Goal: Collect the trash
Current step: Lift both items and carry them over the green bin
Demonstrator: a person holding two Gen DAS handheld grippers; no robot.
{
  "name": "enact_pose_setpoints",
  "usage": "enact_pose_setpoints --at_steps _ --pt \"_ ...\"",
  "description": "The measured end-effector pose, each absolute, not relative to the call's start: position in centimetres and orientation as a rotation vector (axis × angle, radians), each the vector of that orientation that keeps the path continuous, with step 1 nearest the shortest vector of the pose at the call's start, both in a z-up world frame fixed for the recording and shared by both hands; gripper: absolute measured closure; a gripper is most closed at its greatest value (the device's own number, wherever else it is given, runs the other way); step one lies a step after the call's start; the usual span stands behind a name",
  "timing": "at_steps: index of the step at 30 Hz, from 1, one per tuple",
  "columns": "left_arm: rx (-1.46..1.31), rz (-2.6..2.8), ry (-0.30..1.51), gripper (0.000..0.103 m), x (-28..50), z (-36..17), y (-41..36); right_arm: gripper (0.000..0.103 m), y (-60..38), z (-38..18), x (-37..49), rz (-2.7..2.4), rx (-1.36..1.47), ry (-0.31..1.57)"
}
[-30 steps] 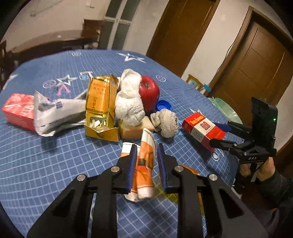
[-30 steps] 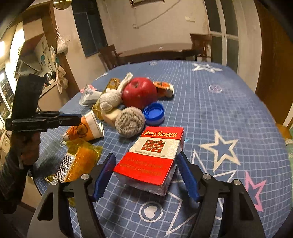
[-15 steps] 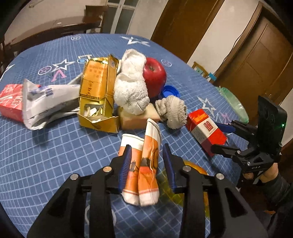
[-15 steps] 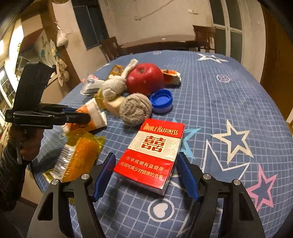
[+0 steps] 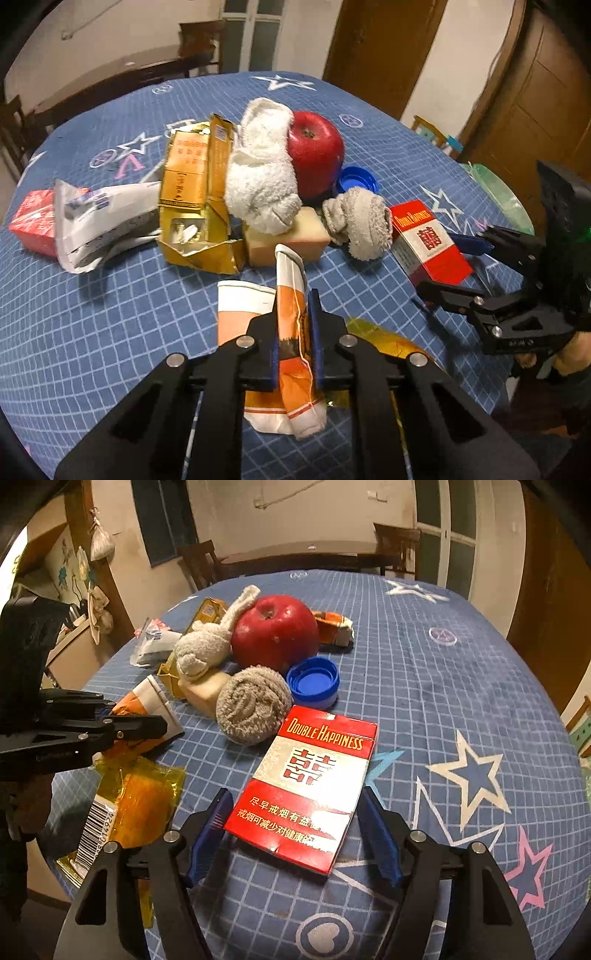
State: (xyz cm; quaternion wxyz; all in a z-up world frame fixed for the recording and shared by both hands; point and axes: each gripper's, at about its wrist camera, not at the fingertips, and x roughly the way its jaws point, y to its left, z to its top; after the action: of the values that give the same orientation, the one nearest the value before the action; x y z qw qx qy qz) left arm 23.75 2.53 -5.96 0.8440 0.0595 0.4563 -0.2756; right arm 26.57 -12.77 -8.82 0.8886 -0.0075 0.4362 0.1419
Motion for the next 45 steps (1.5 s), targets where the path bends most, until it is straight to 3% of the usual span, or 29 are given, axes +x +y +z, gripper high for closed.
enact_pose_setpoints --at_steps 22,45 --pt "-0.009 -0.456 0.535 0.095 14.5 2.8 1.8 0.036 -11.6 0.6 17.5 0.221 -0.12 0.437" --pt "0.01 -0.42 0.396 0.095 12.4 4.9 -2.9 0.036 -16.7 5.5 14.3 0.142 -0.052 0.383"
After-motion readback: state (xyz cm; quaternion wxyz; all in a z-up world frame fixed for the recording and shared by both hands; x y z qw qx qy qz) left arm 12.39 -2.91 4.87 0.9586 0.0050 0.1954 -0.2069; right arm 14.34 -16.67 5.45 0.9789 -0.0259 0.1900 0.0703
